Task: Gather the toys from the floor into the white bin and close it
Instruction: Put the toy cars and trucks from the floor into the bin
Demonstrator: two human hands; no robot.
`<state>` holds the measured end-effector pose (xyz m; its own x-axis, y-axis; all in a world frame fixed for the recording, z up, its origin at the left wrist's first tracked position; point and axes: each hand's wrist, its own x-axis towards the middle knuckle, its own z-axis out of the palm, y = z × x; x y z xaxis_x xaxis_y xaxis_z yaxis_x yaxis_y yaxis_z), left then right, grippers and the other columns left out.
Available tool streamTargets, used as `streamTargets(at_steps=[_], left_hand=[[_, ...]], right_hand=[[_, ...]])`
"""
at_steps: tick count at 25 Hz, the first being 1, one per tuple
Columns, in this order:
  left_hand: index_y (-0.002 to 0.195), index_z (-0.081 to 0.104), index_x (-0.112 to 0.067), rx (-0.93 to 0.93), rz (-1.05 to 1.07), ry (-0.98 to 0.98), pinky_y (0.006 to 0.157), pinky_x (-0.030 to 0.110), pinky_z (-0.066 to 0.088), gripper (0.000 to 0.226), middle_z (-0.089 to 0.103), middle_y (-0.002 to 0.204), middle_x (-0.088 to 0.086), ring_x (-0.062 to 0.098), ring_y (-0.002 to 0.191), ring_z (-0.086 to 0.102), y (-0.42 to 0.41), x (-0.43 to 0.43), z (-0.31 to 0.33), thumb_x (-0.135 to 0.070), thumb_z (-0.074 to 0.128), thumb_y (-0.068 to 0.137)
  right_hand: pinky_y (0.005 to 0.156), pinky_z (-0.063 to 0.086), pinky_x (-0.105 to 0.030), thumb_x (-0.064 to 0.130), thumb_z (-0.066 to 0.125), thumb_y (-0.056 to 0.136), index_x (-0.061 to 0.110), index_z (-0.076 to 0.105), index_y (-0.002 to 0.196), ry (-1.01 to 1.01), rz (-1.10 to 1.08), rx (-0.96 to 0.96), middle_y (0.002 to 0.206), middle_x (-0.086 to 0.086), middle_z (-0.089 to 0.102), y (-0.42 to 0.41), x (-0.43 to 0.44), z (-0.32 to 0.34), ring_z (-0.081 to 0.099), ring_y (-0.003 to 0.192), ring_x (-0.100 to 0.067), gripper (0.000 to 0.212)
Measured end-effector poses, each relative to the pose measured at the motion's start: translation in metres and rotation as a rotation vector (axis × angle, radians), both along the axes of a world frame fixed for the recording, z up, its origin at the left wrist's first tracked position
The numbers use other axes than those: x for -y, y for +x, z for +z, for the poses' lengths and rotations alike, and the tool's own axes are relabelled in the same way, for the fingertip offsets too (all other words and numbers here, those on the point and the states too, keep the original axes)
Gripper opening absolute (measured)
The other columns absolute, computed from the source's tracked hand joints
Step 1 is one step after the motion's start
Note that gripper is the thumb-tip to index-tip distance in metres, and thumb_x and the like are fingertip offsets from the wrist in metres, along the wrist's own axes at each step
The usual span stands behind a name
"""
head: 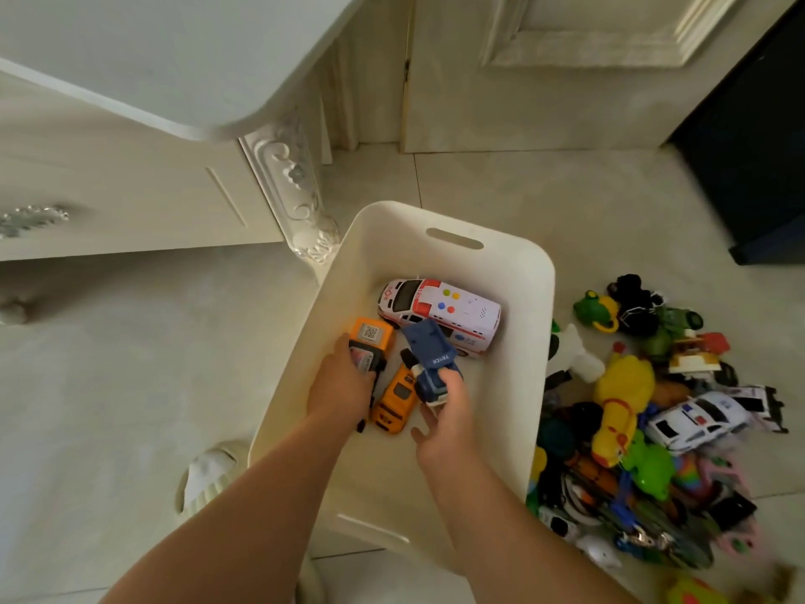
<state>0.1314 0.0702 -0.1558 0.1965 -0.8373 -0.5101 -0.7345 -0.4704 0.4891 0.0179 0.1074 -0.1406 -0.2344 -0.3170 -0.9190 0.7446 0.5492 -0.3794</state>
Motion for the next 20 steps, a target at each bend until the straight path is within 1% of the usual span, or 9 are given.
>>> streamTargets(at_steps=[2, 4, 6, 8, 11, 14, 15, 18, 20], left_hand=[[0.144, 0.032, -0.023, 0.233, -0.210, -0.160, 0.096, 0.036, 0.045, 0.059, 0.048, 0.133, 0.005, 0.025, 0.120, 0.049, -0.008, -0.004, 0.010, -0.024, 0.059, 0.092], [0.133, 0.042, -0.023, 0.306, -0.388, -0.272, 0.088, 0.034, 0.048, 0.041, 0.052, 0.124, 0.003, 0.023, 0.111, 0.051, -0.023, -0.006, 0.020, -0.027, 0.052, 0.094], [0.120, 0.046, -0.019, 0.247, -0.394, -0.082, 0.076, 0.035, 0.053, 0.027, 0.059, 0.106, 0.006, 0.024, 0.094, 0.060, -0.040, -0.009, 0.019, -0.031, 0.043, 0.096], [0.113, 0.050, -0.011, 0.143, -0.269, 0.251, 0.077, 0.039, 0.056, 0.027, 0.063, 0.098, 0.010, 0.029, 0.088, 0.066, -0.047, -0.018, 0.010, -0.028, 0.043, 0.093], [0.125, 0.047, -0.006, -0.093, -0.054, 0.576, 0.086, 0.042, 0.054, 0.038, 0.056, 0.119, 0.016, 0.033, 0.105, 0.060, -0.046, -0.029, 0.000, -0.025, 0.043, 0.093], [0.129, 0.047, -0.006, -0.386, 0.276, 0.582, 0.086, 0.043, 0.048, 0.037, 0.052, 0.124, 0.014, 0.030, 0.112, 0.054, -0.040, -0.022, -0.005, -0.022, 0.046, 0.095], [0.128, 0.049, -0.006, -0.440, 0.369, 0.566, 0.086, 0.043, 0.047, 0.036, 0.053, 0.123, 0.014, 0.029, 0.112, 0.054, -0.038, -0.019, -0.005, -0.019, 0.048, 0.095], [0.127, 0.052, -0.009, -0.531, 0.436, 0.583, 0.085, 0.043, 0.046, 0.037, 0.055, 0.122, 0.010, 0.024, 0.111, 0.054, -0.036, -0.015, -0.007, -0.017, 0.055, 0.092], [0.131, 0.051, -0.012, -0.562, 0.416, 0.616, 0.090, 0.046, 0.044, 0.042, 0.054, 0.128, 0.009, 0.023, 0.116, 0.052, -0.034, -0.015, -0.007, -0.018, 0.060, 0.090]], right_hand=[[0.087, 0.039, -0.037, 0.037, 0.063, 0.082, 0.022, 0.061, 0.116, 0.030, -0.153, -0.044, 0.115, -0.001, 0.064, 0.002, -0.011, 0.006, 0.056, 0.109, -0.018, 0.037], [0.081, 0.040, -0.034, 0.036, 0.061, 0.083, 0.018, 0.061, 0.109, 0.059, -0.309, -0.063, 0.108, -0.002, 0.063, 0.004, -0.021, 0.013, 0.057, 0.099, -0.017, 0.031], [0.080, 0.040, -0.033, 0.039, 0.059, 0.085, 0.015, 0.060, 0.112, 0.074, -0.340, -0.041, 0.109, -0.004, 0.060, 0.005, -0.026, 0.014, 0.054, 0.097, -0.018, 0.035], [0.087, 0.040, -0.035, 0.042, 0.053, 0.090, 0.015, 0.056, 0.124, 0.091, -0.225, 0.015, 0.121, -0.006, 0.057, 0.002, -0.021, 0.008, 0.051, 0.108, -0.021, 0.043], [0.105, 0.038, -0.046, 0.042, 0.047, 0.097, 0.014, 0.040, 0.144, 0.218, 0.044, -0.018, 0.140, -0.012, 0.047, -0.008, -0.009, -0.002, 0.045, 0.127, -0.030, 0.055], [0.100, 0.044, -0.046, 0.021, 0.044, 0.099, 0.000, 0.040, 0.140, 0.209, 0.211, -0.108, 0.103, -0.013, 0.055, -0.018, -0.006, -0.005, 0.052, 0.109, -0.033, 0.046], [0.101, 0.043, -0.045, 0.012, 0.041, 0.099, -0.004, 0.040, 0.140, 0.199, 0.255, -0.105, 0.100, -0.014, 0.054, -0.020, -0.009, -0.005, 0.053, 0.111, -0.035, 0.044], [0.105, 0.041, -0.043, 0.002, 0.035, 0.098, -0.008, 0.038, 0.139, 0.184, 0.253, -0.088, 0.124, -0.023, 0.052, -0.021, -0.015, -0.005, 0.045, 0.132, -0.039, 0.042], [0.106, 0.040, -0.040, 0.002, 0.034, 0.099, -0.005, 0.044, 0.136, 0.196, 0.185, -0.084, 0.107, -0.017, 0.050, -0.021, -0.002, -0.004, 0.046, 0.132, -0.036, 0.039]])
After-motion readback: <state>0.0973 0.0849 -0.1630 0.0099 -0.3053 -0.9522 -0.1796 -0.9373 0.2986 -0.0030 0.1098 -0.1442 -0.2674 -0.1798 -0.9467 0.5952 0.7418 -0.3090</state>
